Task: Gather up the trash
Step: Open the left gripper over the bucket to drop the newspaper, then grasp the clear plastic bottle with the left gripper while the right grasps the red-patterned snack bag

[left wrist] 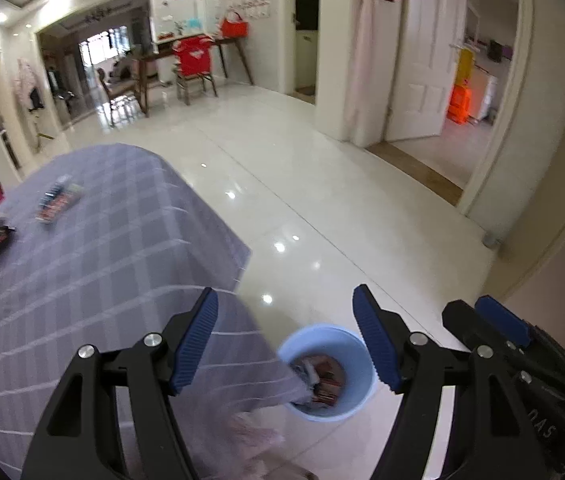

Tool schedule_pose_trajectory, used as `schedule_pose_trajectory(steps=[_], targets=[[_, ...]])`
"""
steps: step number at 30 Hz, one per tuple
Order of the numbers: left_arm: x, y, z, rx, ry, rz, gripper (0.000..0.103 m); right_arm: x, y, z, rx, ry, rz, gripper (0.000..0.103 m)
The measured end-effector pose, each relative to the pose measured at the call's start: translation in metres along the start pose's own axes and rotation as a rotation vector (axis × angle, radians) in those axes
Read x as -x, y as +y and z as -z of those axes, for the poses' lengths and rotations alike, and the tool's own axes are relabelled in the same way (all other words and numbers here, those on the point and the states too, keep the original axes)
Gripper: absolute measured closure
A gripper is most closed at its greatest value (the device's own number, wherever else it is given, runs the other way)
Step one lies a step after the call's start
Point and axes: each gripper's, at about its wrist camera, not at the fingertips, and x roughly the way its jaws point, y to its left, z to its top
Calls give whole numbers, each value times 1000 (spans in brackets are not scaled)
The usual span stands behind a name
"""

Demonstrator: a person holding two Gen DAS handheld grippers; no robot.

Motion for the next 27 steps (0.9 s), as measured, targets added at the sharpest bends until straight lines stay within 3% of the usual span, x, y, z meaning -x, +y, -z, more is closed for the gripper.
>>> schedule_pose_trajectory(steps=[5,9,16,23,24,27], targets=[[33,68,-9,68,-59,-98,34,-26,66,-10,97,57,-105,40],[50,140,-13,191,-79,-172,32,-52,132,-13,196,100,-172,40],[55,265,12,407,-31,-300,32,-106,227,1,307,218,-262,38],[31,327,32,484,43,-339,33,-153,278,14,383,303,-262,37],[26,330,33,488,56,-335,35,-160,285,14,392,309,-254,37],[10,343,38,493,105,-309,63,-175,295,11,397,313,-242,37]])
